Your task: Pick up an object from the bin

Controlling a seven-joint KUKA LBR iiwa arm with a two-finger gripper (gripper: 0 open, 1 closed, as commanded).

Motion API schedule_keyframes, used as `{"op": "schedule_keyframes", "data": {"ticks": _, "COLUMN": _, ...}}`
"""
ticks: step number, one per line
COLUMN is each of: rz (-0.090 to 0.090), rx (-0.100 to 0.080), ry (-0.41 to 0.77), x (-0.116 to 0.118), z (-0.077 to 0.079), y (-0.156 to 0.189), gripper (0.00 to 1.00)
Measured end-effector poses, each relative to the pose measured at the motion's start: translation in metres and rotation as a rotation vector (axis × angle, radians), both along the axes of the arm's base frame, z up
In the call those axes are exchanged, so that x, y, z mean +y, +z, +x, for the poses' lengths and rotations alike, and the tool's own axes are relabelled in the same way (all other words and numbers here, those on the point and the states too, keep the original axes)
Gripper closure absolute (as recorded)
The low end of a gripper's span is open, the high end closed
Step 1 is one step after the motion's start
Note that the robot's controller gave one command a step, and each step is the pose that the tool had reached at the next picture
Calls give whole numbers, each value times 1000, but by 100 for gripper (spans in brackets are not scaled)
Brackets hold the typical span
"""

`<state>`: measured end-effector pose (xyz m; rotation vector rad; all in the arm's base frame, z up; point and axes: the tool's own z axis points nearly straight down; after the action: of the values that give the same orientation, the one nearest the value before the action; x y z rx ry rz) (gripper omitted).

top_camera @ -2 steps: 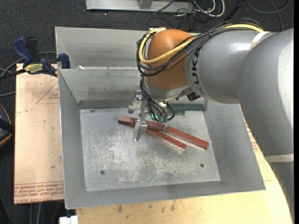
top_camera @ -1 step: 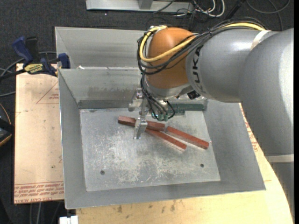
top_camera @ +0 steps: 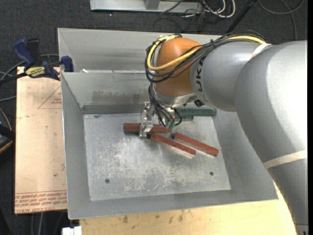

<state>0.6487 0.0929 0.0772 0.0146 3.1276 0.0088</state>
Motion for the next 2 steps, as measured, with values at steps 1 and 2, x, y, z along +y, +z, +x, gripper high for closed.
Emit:
{"op": "schedule_keyframes", "data": {"ticks": 1, "rz": 0, "rx": 0, "ry": 0, "x": 0, "z": 0, "y": 0, "gripper": 100}}
{"op": "schedule_keyframes", "data": {"ticks": 2, "rz": -4, "rx": 14, "ry": -35, "x": -5, "z": -2, "y": 39, "gripper": 100}}
